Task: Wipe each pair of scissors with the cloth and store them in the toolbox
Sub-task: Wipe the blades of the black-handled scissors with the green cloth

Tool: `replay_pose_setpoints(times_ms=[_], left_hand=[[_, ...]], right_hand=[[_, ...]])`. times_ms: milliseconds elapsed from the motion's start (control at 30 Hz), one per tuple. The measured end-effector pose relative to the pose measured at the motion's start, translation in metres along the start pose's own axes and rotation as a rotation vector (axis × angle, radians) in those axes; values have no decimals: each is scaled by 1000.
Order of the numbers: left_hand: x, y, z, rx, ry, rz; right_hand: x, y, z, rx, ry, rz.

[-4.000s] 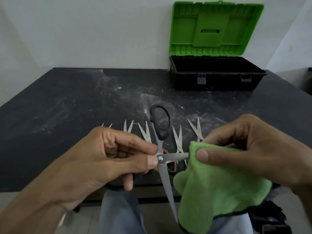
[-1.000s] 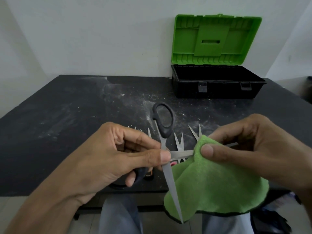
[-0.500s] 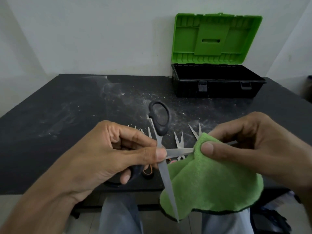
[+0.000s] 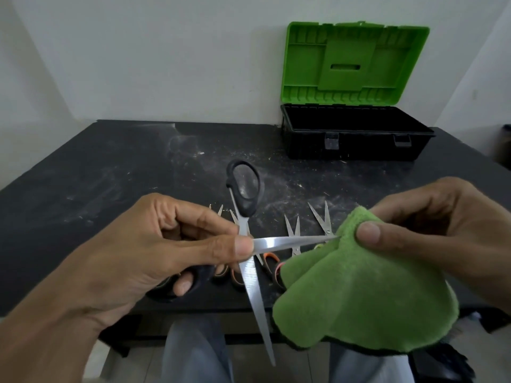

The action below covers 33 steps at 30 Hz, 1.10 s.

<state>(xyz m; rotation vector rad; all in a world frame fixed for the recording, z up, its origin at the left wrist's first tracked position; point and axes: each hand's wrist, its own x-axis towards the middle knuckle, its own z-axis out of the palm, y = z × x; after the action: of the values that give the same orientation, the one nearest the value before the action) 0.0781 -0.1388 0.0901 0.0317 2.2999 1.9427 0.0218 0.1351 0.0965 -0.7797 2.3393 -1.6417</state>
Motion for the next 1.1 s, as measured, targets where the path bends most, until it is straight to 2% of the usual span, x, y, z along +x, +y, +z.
replay_pose_setpoints(times_ms=[233, 500, 800, 967, 1100], left_hand=[[1, 3, 8, 48, -42, 25], [0, 6, 8, 37, -32, 20], [0, 7, 10, 33, -39, 16], [0, 6, 4, 52, 7, 40], [1, 5, 6, 51, -24, 56]], right_hand=[[5, -4, 9, -35, -133, 37], [0, -1, 3, -43, -63, 6], [4, -4, 5, -66, -150, 32], [2, -4, -4, -27, -95, 4], [3, -5, 0, -66, -88, 12]])
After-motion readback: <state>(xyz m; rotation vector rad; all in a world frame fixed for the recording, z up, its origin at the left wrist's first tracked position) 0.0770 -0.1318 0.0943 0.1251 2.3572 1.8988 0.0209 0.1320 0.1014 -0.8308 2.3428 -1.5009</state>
